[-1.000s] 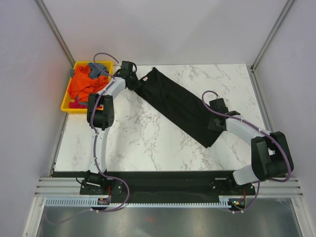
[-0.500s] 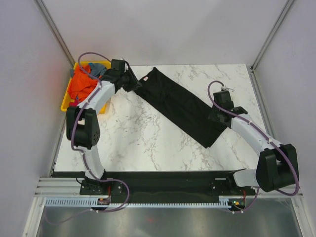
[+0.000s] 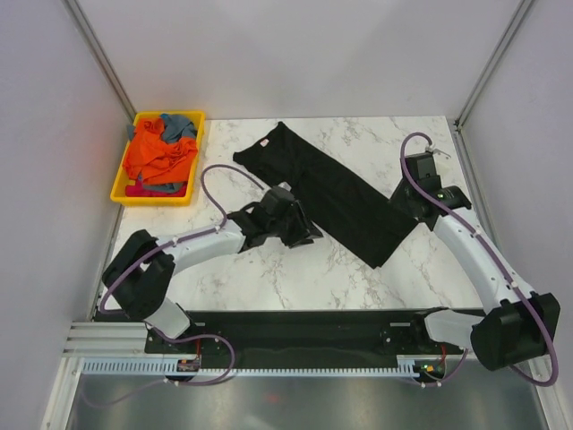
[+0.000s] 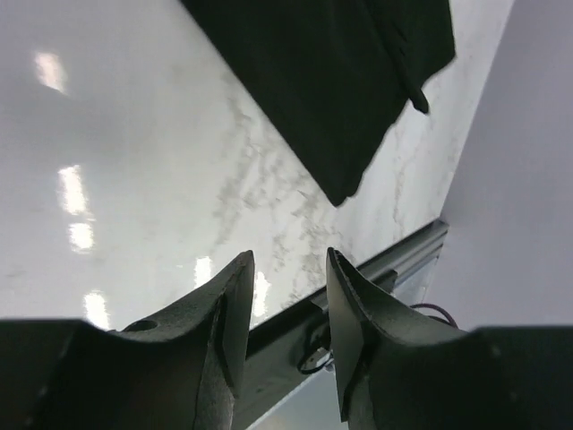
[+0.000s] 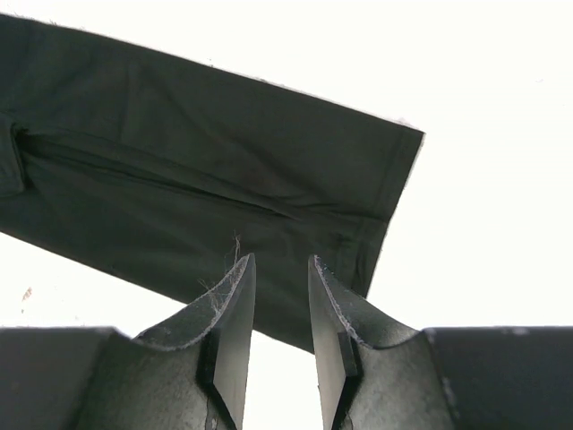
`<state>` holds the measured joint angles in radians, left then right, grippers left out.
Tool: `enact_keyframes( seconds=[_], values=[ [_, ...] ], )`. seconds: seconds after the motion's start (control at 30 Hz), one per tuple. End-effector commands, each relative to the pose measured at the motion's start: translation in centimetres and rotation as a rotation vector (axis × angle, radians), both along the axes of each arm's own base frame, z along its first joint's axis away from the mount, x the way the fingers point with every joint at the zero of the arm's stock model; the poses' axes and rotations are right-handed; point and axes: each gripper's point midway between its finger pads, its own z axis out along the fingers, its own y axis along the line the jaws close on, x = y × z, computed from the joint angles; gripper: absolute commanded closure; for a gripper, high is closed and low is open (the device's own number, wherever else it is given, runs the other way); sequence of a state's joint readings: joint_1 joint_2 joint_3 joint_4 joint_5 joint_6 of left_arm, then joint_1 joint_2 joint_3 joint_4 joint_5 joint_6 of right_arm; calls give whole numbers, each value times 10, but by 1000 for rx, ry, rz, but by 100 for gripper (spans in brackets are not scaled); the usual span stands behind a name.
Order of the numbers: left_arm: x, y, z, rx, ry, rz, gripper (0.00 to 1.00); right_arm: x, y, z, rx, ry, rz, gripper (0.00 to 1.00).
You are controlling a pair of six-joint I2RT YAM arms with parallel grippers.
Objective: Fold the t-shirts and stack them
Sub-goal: Fold the tshirt
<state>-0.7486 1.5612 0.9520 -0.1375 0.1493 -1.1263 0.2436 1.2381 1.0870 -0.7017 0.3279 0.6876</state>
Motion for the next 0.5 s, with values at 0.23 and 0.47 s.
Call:
enact_keyframes(
  seconds=[0.23, 0.47],
  values=[
    [-19, -121, 2, -135, -10, 29, 54, -27, -20, 37, -5, -90, -77, 61],
    [-38, -161, -25, -127, 41, 16, 54, -45, -25, 48, 0, -127, -83, 61]
  ],
)
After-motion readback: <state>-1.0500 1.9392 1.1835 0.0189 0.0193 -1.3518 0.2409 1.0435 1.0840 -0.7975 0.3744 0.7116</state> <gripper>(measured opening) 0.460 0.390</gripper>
